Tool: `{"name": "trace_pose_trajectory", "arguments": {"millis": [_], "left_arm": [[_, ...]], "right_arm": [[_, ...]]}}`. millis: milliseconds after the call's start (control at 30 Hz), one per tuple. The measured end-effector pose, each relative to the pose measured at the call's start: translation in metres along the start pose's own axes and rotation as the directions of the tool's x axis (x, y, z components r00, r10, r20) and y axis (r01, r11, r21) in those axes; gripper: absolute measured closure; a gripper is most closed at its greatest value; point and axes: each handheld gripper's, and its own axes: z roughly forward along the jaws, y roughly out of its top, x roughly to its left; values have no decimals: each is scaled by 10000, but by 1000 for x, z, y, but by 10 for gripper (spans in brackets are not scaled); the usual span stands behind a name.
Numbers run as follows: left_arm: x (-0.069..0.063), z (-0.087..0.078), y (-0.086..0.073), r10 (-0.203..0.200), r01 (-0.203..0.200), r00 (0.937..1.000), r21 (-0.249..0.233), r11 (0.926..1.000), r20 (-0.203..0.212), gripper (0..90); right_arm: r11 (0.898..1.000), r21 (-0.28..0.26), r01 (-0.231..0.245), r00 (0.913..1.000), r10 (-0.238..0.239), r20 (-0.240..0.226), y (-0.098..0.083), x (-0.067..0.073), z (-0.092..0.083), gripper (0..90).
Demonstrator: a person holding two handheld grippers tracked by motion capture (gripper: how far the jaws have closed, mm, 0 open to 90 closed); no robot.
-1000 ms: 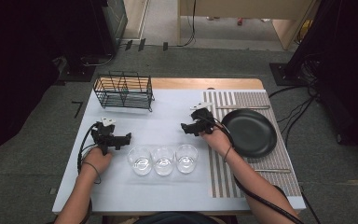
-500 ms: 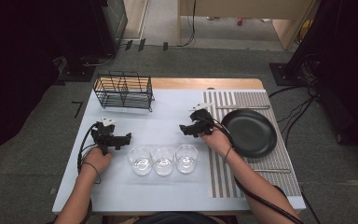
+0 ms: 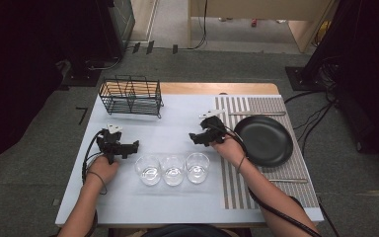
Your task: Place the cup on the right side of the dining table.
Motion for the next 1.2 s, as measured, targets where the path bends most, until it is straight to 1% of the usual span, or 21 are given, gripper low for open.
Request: {"name": "trace_pose_trajectory", "arguments": {"millis": [1200], "left_arm": [[0, 0, 0, 2, -2, 10000, 5, 10000, 2, 0]], "right_arm": [[9996, -76, 254, 9991, -256, -344, 1, 12, -8, 194]]}}
